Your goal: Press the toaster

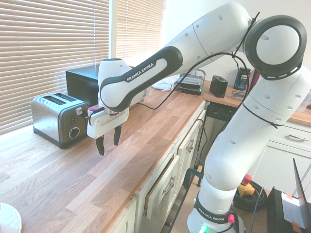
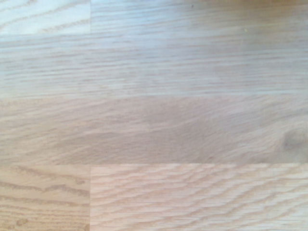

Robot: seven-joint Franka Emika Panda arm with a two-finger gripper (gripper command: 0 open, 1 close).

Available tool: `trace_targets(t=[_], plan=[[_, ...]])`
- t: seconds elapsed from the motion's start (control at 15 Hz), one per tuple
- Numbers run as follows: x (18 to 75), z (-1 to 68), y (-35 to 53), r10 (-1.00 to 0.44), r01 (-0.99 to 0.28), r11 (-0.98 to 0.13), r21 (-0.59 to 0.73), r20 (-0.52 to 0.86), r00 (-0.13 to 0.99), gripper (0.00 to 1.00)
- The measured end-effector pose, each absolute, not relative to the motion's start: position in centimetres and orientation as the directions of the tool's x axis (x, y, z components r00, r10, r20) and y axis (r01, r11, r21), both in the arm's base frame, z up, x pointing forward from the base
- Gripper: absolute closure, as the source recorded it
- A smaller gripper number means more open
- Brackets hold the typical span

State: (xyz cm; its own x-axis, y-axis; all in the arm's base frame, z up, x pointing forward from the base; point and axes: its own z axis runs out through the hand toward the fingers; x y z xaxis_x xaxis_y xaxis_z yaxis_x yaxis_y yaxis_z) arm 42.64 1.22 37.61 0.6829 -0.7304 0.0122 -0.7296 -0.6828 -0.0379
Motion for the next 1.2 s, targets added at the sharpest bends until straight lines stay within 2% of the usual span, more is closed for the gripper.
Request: trace_targets(t=[0.4,0.93,1.2], plan=[[43.5,38.3,1.6,-0.727,-0.722,-0.686,-0.088,0.056,0.684,0.0],[55.7,42.9,-2.3,-0.786,-0.759,-0.617,-0.21,0.109,0.609,0.0],[57.3,44.8,-4.1,-0.809,-0.778,-0.585,-0.229,0.096,0.58,0.0]])
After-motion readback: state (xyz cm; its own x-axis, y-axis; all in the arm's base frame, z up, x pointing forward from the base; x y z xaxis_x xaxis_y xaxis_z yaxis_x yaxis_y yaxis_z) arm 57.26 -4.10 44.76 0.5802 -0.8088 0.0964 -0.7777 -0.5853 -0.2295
